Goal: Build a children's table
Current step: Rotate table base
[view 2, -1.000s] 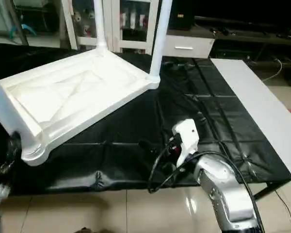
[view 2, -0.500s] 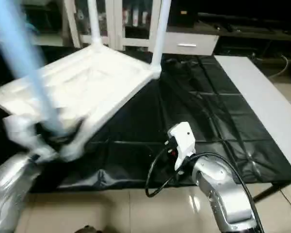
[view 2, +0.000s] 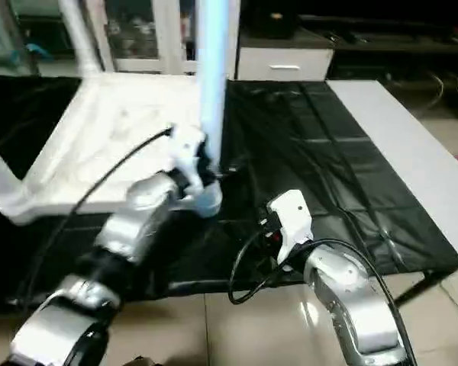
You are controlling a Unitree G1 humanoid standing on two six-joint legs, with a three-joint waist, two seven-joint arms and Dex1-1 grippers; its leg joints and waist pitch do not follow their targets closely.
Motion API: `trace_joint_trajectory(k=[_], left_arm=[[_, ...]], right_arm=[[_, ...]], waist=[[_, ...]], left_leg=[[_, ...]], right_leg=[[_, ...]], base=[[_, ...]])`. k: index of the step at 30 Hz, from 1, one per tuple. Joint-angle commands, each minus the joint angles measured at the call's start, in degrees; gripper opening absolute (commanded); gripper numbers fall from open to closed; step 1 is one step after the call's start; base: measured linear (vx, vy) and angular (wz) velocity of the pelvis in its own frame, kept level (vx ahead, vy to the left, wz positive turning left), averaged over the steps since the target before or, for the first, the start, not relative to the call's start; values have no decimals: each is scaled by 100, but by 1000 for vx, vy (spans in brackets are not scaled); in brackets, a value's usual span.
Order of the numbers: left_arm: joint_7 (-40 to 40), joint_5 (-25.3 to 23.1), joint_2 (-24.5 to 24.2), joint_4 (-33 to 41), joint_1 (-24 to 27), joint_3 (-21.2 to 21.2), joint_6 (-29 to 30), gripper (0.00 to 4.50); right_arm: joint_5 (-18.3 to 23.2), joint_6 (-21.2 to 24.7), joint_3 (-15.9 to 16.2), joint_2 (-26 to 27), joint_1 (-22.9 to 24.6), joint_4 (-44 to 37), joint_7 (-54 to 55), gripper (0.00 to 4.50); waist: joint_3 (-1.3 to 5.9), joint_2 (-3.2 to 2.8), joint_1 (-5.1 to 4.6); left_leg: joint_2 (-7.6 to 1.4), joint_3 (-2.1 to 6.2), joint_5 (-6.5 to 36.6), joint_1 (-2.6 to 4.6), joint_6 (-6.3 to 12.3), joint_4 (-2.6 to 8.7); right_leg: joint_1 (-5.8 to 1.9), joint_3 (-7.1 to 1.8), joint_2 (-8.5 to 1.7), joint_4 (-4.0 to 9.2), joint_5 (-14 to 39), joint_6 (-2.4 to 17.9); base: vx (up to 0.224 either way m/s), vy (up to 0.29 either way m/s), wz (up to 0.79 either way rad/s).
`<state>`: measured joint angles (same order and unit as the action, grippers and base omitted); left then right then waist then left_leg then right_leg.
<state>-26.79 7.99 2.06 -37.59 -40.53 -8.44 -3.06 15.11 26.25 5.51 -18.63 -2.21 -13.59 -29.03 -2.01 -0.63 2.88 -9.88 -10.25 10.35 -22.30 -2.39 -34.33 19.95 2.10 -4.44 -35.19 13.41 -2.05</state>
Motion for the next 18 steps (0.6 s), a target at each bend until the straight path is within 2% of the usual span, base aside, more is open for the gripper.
trace_joint_trajectory(k=[1, 2, 4, 6, 9, 10, 11, 12, 13, 14, 15, 16, 17, 18], left_arm=[[54, -103, -33, -176, 74, 25, -85, 444], [47, -100, -58, -157, 112, 50, -85, 444], [-2, -108, -177, -135, 243, 147, -155, 444], [-317, 37, -421, 244, 616, 254, -89, 444], [-604, 198, -723, 1058, 1232, 276, -14, 444], [-600, 185, -780, 1228, 1360, 270, -70, 444], [-466, 215, -827, 1487, 1554, 343, 107, 444], [-208, 329, -880, 2067, 1964, 554, 351, 444], [-208, 329, -880, 2067, 1964, 554, 351, 444], [201, 399, -891, 2856, 2533, 888, 404, 444], [316, 377, -885, 3036, 2665, 969, 352, 444], [316, 377, -885, 3036, 2665, 969, 352, 444], [707, 250, -837, 3432, 2917, 1143, 573, 444], [753, 238, -829, 3478, 2945, 1165, 588, 444]], right_arm=[[-45, 69, -110, 3, 31, -198, 63, 450], [-45, 71, -113, 4, 38, -209, 65, 450], [-43, 79, -111, 2, 52, -242, 79, 450], [-38, 94, -87, -26, 69, -294, 99, 450], [-44, 135, -92, -5, 61, -316, 188, 450], [-52, 136, -95, 1, 62, -320, 209, 450], [-86, 109, -106, 20, 69, -330, 269, 450], [-132, 66, -136, 64, 90, -350, 375, 450], [-132, 66, -136, 64, 90, -350, 375, 450], [-242, -48, -209, 150, 123, -357, 592, 450], [-274, -71, -235, 182, 127, -352, 662, 450], [-274, -71, -235, 182, 127, -352, 662, 450], [-252, -78, -370, 301, 79, -285, 846, 450], [-256, -83, -382, 312, 69, -276, 869, 450]], waist=[[339, 51, 17], [337, 4, 6], [327, 12, -5], [311, -4, -21], [298, -65, -63], [285, -57, -92], [276, -82, -88], [254, -95, -79], [244, -77, -94], [243, -48, -95], [239, -67, -111], [240, -74, -119], [240, 33, -96], [238, -5, -88]], left_leg=[[-311, 147, 634, 113, 461, 363], [-332, 152, 677, 128, 484, 368], [-339, 154, 728, 131, 491, 376], [-349, 157, 866, 133, 472, 400], [-371, 163, 1074, 150, 343, 441], [-376, 150, 1230, 161, 274, 454], [-379, 153, 1372, 176, 189, 472], [-409, 153, 1605, 199, 65, 503], [-413, 169, 1640, 160, 39, 521], [-395, 152, 1663, 163, 21, 519], [-400, 154, 1607, 143, 27, 522], [-367, 141, 1595, 149, 28, 506], [-363, 119, 1595, 169, 46, 493], [-372, 134, 1540, 159, 48, 501]], right_leg=[[-183, -208, -424, 333, -946, 1512], [-172, -203, -418, 341, -794, 1554], [-165, -198, -400, 346, -665, 1585], [-160, -197, -403, 359, -355, 1587], [-114, -191, -390, 369, -73, 1584], [-93, -196, -365, 387, 33, 1575], [-77, -202, -366, 398, 169, 1539], [-54, -203, -366, 398, 308, 1522], [-84, -201, -381, 391, 353, 1512], [-73, -196, -360, 407, 428, 1482], [-72, -203, -378, 414, 405, 1453], [-58, -210, -352, 432, 491, 1368], [-41, -226, -359, 445, 641, 1291], [-47, -227, -377, 431, 646, 1282]], base=[[0, 0, 0], [0, 0, 0], [0, 0, 0], [0, 0, 0], [0, 0, 0], [0, 0, 0], [0, 0, 0], [0, 0, 0], [0, 0, 0], [0, 0, 0], [0, 0, 0], [0, 0, 0], [0, 0, 0], [0, 0, 0]])
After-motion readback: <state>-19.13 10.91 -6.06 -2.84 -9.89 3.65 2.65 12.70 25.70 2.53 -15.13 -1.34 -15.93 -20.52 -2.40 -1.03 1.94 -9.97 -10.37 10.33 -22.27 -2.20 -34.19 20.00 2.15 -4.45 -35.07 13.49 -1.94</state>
